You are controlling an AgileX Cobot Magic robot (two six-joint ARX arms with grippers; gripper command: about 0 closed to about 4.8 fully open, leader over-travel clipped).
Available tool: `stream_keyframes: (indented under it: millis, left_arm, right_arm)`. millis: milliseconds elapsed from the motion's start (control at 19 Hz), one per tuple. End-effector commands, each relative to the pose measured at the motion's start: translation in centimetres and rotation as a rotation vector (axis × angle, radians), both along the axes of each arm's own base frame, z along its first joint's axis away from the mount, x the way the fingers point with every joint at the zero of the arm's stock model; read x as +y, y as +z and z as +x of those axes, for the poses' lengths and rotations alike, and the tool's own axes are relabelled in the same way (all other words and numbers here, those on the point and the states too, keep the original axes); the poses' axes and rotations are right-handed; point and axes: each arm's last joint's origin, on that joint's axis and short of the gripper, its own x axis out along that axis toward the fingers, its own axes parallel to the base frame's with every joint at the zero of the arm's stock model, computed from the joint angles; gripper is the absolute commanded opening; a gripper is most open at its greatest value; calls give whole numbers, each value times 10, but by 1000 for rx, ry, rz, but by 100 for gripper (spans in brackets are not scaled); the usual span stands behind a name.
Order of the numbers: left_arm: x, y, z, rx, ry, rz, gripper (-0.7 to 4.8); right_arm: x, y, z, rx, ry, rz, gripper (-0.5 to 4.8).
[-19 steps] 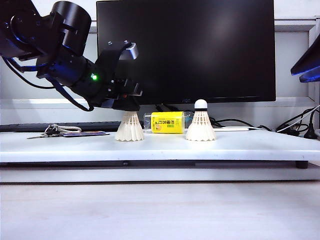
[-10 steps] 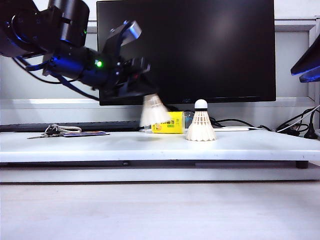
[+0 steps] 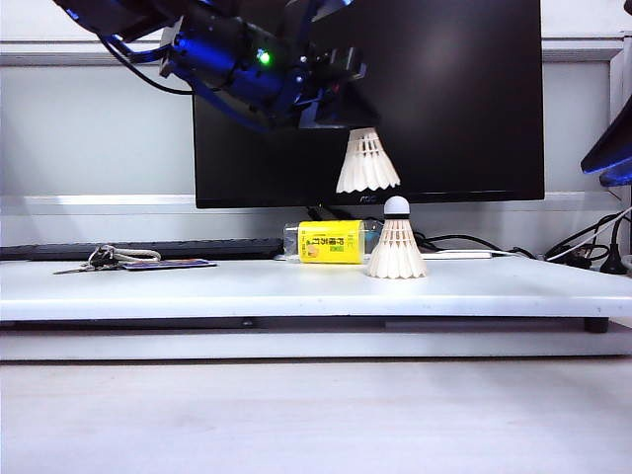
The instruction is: Stack the badminton balls on the table vertically.
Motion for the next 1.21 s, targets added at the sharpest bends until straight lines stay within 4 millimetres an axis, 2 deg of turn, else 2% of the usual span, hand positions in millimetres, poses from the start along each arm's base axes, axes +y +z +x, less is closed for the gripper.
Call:
stream_keyframes:
  millis: [53, 263, 473, 631, 1209]
  left_arm:
    - [-3, 0, 0, -11, -9, -4, 122]
    - [-14, -5, 6, -8, -24, -3, 122]
    - [-25, 6, 14, -28, -33, -18, 122]
    - [-27, 7, 15, -33, -35, -21, 122]
    - [-44, -27, 21, 9, -59, 37, 122]
  right_arm:
    - [0, 3, 1, -23, 3, 7, 89]
    - [1, 3, 0, -19, 24, 17, 89]
    - [1, 3, 0, -20, 27, 18, 89]
    - [1, 3, 0, -20, 26, 18, 89]
    - [1, 3, 0, -21, 27, 18, 89]
